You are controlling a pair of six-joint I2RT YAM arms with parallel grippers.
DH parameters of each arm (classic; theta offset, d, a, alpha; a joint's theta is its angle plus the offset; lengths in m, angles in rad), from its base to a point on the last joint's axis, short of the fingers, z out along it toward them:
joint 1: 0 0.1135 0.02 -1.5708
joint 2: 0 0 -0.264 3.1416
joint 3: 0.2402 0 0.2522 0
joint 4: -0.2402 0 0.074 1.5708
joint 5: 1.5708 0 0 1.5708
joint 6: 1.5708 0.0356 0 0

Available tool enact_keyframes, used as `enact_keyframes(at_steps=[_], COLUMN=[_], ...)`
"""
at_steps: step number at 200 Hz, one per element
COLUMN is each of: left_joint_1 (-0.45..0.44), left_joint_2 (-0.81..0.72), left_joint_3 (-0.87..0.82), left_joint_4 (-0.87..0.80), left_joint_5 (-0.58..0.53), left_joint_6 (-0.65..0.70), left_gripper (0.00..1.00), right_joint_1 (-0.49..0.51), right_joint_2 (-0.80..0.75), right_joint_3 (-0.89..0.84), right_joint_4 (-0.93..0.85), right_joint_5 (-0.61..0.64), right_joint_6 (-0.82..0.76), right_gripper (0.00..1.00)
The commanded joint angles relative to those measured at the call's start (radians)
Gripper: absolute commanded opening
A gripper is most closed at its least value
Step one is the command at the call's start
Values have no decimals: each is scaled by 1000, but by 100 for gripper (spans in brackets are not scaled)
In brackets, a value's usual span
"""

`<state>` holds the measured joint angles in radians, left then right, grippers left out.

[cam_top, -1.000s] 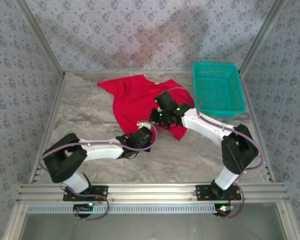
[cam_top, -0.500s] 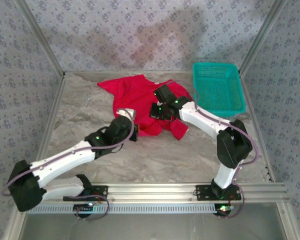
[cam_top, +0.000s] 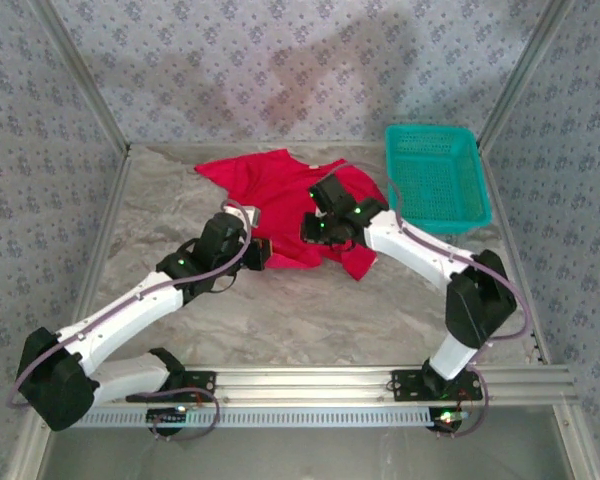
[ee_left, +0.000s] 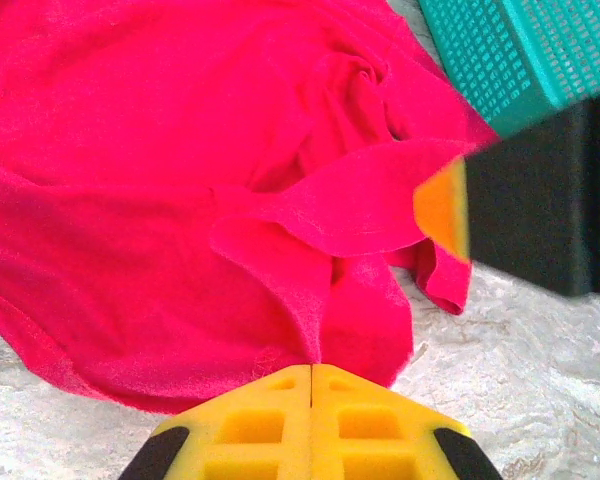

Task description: Fold the inside-out t-shirt

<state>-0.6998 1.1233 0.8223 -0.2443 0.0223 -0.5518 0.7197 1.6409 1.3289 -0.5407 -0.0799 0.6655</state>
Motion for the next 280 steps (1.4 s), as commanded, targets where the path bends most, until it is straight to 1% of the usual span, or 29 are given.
enact_keyframes(at_steps=[1,26,37,51,67,80,89,104,111,119,128,142,151,170,185,203,210,219,223,228,231,242,247,265,280], left_joint_1=[8,10,11,14,15,15,15,14,14,15,15,15,15,14,16,16,16,17,18,21,25,40,47,83,118], left_joint_2=[-1,-18,-30,-44,-61,-74,-81,-94,-105,-121,-143,-180,-201,-227,-229,-214,-205,-194,-189,-182,-176,-149,-133,-61,-8], left_joint_3=[38,44,52,69,89,106,119,142,152,160,165,168,167,165,151,108,86,48,31,8,-6,-52,-73,-125,-169], left_joint_4=[-6,-22,-37,-62,-83,-91,-98,-113,-123,-133,-142,-152,-156,-169,-183,-178,-169,-155,-146,-134,-124,-80,-60,10,91], left_joint_5=[39,39,33,21,19,19,22,32,35,37,35,27,19,5,-8,-12,-15,-37,-49,-61,-64,-57,-55,-37,-27], left_joint_6=[-16,-19,-19,-22,-23,-26,-30,-37,-40,-42,-45,-48,-49,-45,-38,-24,-16,-10,-10,-12,-14,-22,-30,-66,-89], left_gripper=[0,0,0,0,0,0,0,0,0,0,0,0,0,0,0,0,9,17,22,33,37,38,40,54,61], right_joint_1=[30,50,65,87,100,102,95,80,74,65,58,47,34,17,25,33,31,27,25,21,20,11,6,-11,-19], right_joint_2=[9,120,169,217,270,328,374,440,462,481,500,540,573,636,649,625,615,605,600,595,591,576,572,550,543], right_joint_3=[-29,26,50,58,53,87,142,245,285,318,352,407,433,467,440,365,345,330,325,317,313,290,281,236,218], right_joint_4=[68,88,102,131,204,244,232,187,161,143,115,50,22,7,31,113,138,152,155,159,162,179,187,225,240], right_joint_5=[-29,-74,-98,-100,-100,-69,-21,89,151,210,274,337,340,341,327,286,263,243,233,219,210,177,164,98,75], right_joint_6=[16,28,41,71,114,136,147,150,158,165,176,209,221,252,260,266,264,264,261,261,260,261,260,252,255], right_gripper=[11,5,0,0,0,0,7,32,49,61,70,80,83,82,80,79,79,79,78,78,78,79,79,78,78])
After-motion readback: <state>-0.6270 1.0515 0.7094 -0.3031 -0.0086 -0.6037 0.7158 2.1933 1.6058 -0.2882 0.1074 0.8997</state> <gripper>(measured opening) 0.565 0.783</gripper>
